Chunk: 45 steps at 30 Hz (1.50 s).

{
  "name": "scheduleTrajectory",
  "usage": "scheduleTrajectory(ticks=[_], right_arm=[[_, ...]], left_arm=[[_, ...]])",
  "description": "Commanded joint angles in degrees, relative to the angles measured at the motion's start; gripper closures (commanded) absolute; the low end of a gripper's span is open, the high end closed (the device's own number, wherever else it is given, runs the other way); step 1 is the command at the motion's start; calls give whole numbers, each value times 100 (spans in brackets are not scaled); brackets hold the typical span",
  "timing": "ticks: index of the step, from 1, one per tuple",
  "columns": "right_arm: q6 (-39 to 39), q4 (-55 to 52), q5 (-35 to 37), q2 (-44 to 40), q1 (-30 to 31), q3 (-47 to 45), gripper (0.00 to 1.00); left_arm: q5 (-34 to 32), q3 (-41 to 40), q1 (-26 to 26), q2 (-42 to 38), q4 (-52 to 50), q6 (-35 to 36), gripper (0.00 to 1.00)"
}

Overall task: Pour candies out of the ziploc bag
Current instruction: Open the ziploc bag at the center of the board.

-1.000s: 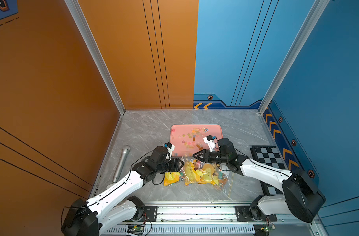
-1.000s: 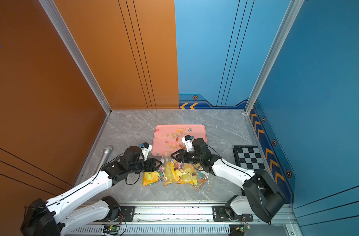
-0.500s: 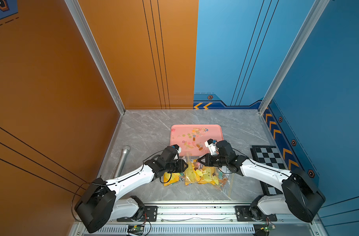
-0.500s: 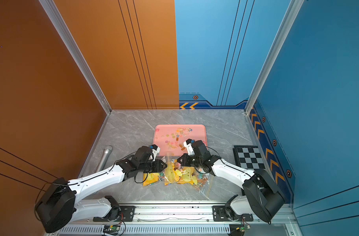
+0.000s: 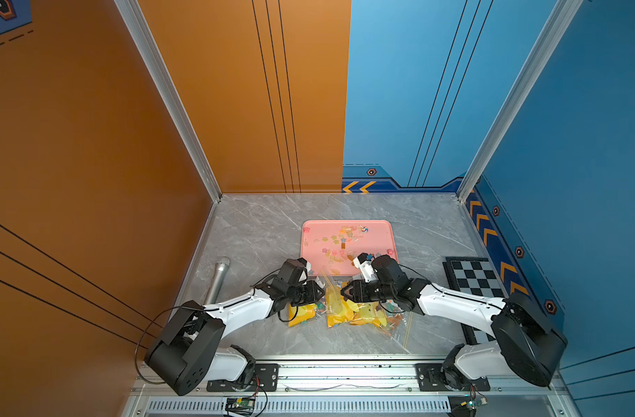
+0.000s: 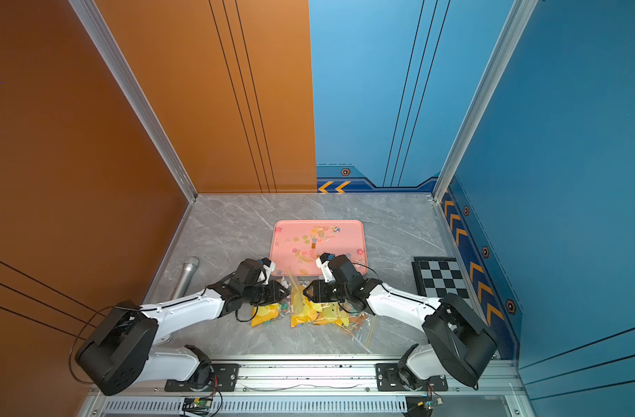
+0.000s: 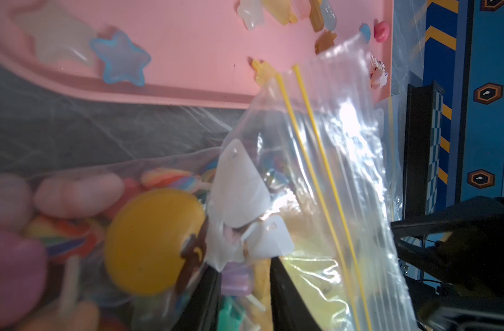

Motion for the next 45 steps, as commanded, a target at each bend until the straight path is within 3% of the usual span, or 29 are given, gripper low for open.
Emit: scheduleTrajectory(ticks=[1,5,13,21,29,37,41,45], right_arm=[[40,269,2,118,31,111,57],[244,754,-242,221,-33,38,63],[413,1174,-482,542,-38,190,64],[616,1644,-740,680,-6,147,82],[108,832,-281,607,568,447,82],[92,802,49,249,487,102,81],[33,693,113,-1,300,0,71],[-169,389,164,-246,114,15,67]], left_arm=[[94,-150,51,-56,-119,24,68],[72,-141,54,-328,-313,62,68],[-39,82,55,-1072,-941,149,66],[-237,553,-139,-1331,-1076,111,65],[-236,1195,-298,-447,-967,113,66],[-300,1191,-392,-135,-883,75,69],[-333,1182,-439,-102,-841,63,70],[-362,1193,-457,-74,-805,44,70]])
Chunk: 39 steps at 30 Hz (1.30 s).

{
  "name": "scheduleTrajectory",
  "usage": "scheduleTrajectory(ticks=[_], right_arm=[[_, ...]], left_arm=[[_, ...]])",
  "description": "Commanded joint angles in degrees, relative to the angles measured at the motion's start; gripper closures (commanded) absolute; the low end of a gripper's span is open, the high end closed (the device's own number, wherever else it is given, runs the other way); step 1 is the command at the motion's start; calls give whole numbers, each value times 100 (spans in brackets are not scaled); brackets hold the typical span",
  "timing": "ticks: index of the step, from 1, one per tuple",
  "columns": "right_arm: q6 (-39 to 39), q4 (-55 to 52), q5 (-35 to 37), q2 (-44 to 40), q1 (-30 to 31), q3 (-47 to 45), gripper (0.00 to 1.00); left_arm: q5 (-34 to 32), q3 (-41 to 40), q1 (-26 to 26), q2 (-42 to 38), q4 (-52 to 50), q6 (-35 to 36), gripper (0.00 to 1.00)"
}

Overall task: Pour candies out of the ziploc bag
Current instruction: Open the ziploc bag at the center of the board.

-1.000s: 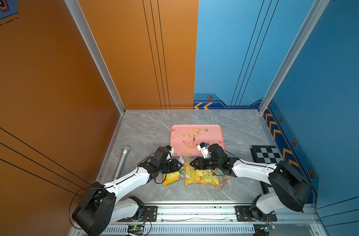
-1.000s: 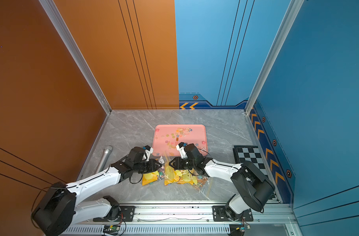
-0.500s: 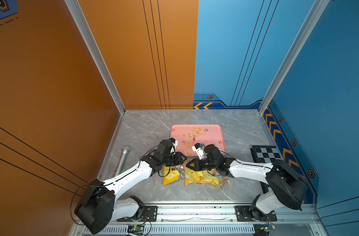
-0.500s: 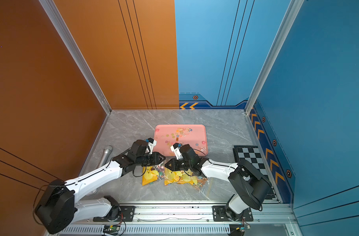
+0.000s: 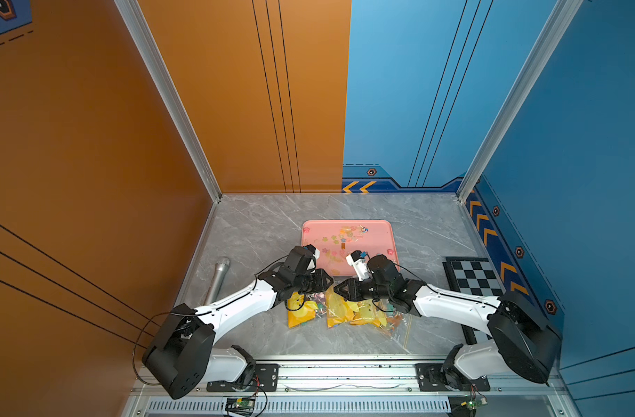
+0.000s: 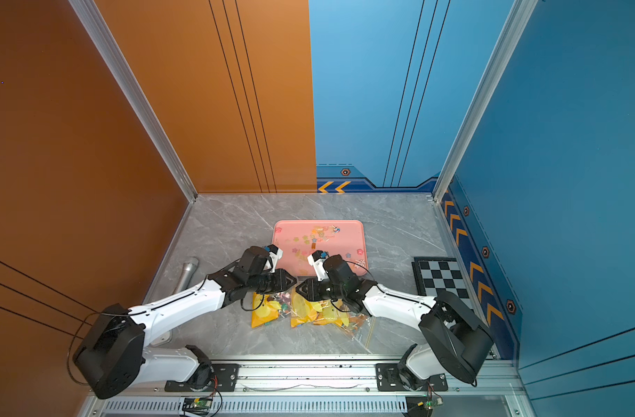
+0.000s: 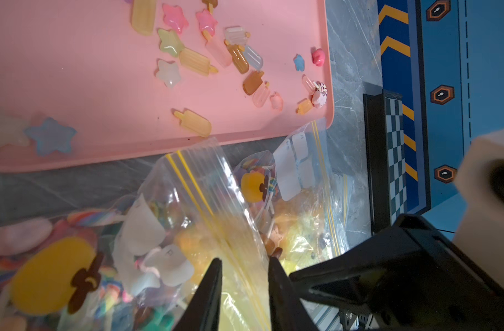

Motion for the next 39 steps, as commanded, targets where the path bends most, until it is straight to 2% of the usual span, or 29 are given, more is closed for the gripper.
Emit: scheduleTrajectory(ticks=[1,8,23,39], right_arm=[[-274,-363,164,-238,-136,-60,66],[-316,-466,212,-149,-403,-46,67],[-67,276,-221,613,-261,62,72],[-83,131,-170,527,-165,190,72]], left_arm=[[-117,56,-55,55,56,40,70],[-109,115,-70,156,62,14,71],[-228,63,-62,-343,-229,9,71],[-259,-155,97,-852,-439,55,70]])
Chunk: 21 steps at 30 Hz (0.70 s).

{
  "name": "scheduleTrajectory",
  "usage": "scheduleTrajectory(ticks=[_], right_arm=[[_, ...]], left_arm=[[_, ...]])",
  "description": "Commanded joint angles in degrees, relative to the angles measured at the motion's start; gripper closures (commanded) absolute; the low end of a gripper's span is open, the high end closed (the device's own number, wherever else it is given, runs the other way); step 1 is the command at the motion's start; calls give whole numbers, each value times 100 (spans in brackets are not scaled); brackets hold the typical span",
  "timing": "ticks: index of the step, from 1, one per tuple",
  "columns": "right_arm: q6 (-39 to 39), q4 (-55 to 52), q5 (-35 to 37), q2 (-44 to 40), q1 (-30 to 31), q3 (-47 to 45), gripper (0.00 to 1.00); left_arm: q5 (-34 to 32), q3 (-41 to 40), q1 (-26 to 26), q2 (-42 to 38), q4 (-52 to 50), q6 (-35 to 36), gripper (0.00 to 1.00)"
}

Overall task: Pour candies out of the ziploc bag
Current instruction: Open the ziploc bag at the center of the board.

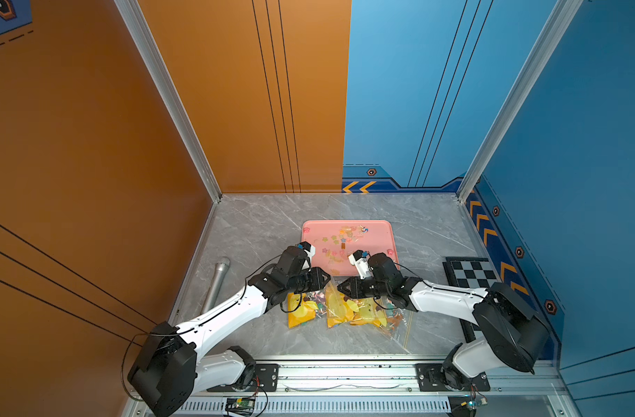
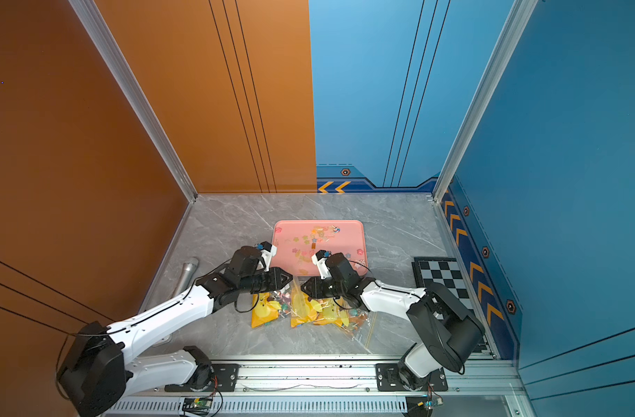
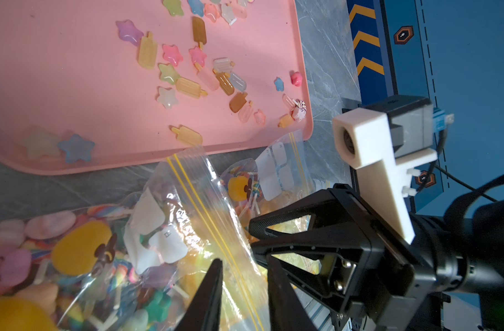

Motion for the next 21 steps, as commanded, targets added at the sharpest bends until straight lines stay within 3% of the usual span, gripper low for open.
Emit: scheduleTrajectory(ticks=[1,21], right_arm=[[13,-42,-11,-32,69,189,72],[161,76,150,-202,71,181,72]], left_arm=[[-88,-110,64,-120,-183,51,70],[-37,-260,260,-519,-421,71,70]])
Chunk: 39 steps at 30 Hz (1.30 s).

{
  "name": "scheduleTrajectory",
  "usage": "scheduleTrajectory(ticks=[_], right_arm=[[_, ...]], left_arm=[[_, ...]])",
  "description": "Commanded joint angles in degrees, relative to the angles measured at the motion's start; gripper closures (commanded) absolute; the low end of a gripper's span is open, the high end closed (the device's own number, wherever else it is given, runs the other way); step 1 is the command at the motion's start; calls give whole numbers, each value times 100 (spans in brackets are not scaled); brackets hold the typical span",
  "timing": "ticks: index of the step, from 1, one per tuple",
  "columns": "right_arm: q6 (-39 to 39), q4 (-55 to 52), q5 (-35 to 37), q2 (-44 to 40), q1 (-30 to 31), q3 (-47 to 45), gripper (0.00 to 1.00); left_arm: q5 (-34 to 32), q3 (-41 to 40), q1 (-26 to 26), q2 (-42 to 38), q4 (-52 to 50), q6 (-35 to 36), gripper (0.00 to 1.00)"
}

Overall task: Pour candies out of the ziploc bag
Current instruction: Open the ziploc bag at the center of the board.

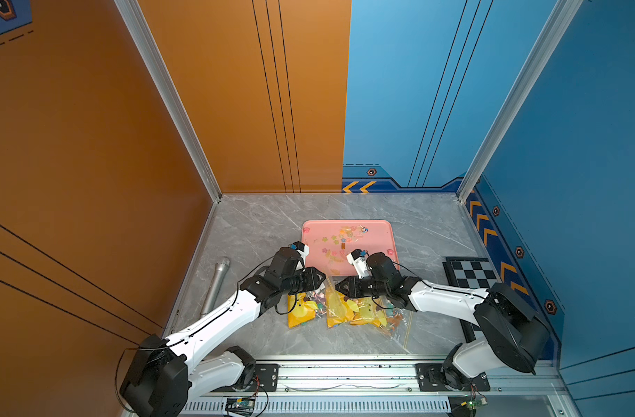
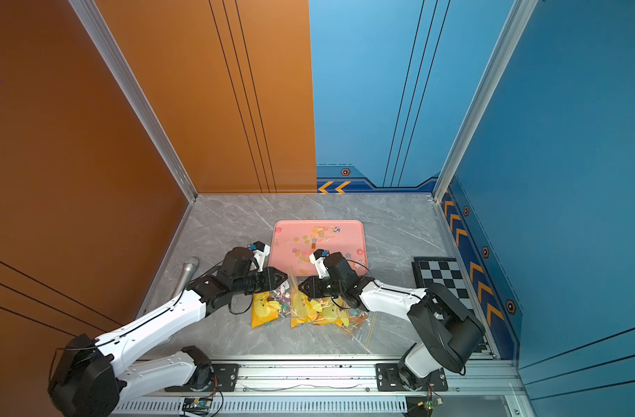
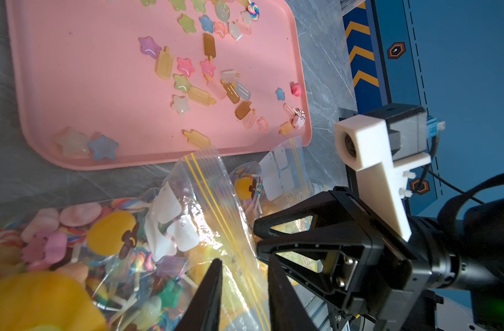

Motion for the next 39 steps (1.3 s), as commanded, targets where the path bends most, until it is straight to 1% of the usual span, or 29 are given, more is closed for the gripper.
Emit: scheduleTrajectory(ticks=[1,13,20,23,39], right_arm=[[113,78,162,-179,13,77,72],[115,96,130,-126,22,47,72],[222,154,223,-363,-228,-144,73],[225,117,200,-378,-227,-152,73],[246,239,156,118,-7,9,73]], left_arm=[[-32,-128,62,-114,-257,67,70],[-25,-176,89,-182,-257,66,70],[-38,-225,89,-213,-257,57,70],[-30,-225,96,-209,-261,57,70],[-51,-249,72,-160,-222,57,70]])
